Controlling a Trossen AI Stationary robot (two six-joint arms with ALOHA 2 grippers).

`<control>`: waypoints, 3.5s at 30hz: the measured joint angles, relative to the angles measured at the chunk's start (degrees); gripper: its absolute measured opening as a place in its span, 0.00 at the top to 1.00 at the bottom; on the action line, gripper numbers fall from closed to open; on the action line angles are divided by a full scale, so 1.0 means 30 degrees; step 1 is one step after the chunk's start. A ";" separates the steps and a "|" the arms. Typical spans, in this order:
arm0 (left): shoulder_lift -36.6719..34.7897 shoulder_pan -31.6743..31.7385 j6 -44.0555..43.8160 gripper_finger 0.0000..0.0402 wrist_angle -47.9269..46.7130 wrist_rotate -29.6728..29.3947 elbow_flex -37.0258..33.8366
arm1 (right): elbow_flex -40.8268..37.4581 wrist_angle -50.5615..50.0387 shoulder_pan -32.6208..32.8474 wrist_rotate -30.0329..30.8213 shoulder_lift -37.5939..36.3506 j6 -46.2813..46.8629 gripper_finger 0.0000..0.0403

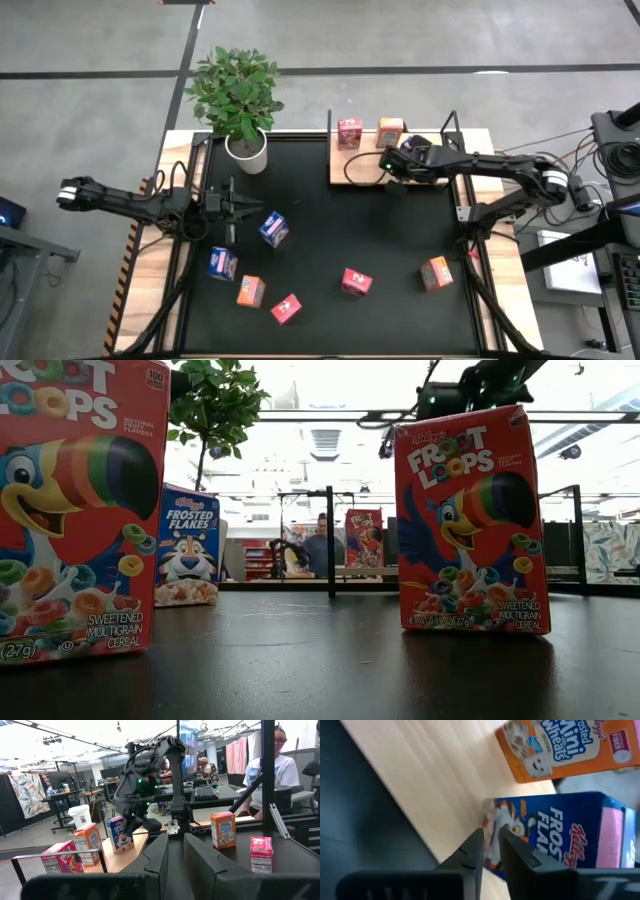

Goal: Stack cereal on shelf
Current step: Put the right blue cereal box on the shelf

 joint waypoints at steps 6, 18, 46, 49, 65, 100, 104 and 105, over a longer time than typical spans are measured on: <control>0.0044 0.0000 -0.0005 0.89 -0.0057 -0.0003 0.0000 | 0.0000 -0.0315 -0.0796 0.0616 0.0613 -0.1300 0.96; 0.0226 0.0000 -0.0012 0.89 -0.0141 -0.0002 0.0000 | -0.0007 -0.0772 -0.2605 0.0755 0.0014 -0.3756 0.98; 0.0248 0.0005 -0.0017 0.89 -0.0131 -0.0002 0.0000 | -0.1891 0.2056 -0.4693 0.1537 -0.0091 -0.5679 0.98; 0.0248 0.0007 -0.0020 0.89 -0.0132 -0.0007 0.0000 | -0.1944 0.2116 -0.4969 0.1549 -0.0091 -0.6640 0.98; 0.0248 0.0002 -0.0020 0.89 -0.0134 -0.0002 0.0000 | -0.1989 0.2495 -0.6397 0.1557 -0.0091 -0.7990 0.98; 0.0248 0.0000 -0.0020 0.89 -0.0131 0.0000 0.0000 | -0.1989 0.3871 -0.7111 0.1538 -0.0098 -0.8416 0.98; 0.0248 0.0005 -0.0015 0.89 -0.0131 -0.0003 0.0000 | -0.1989 0.3876 -0.7073 0.1542 -0.0098 -0.8212 0.98; 0.0248 0.0002 -0.0020 0.89 -0.0131 -0.0002 0.0000 | -0.1985 0.3876 -0.7073 0.1542 -0.0098 -0.8198 0.98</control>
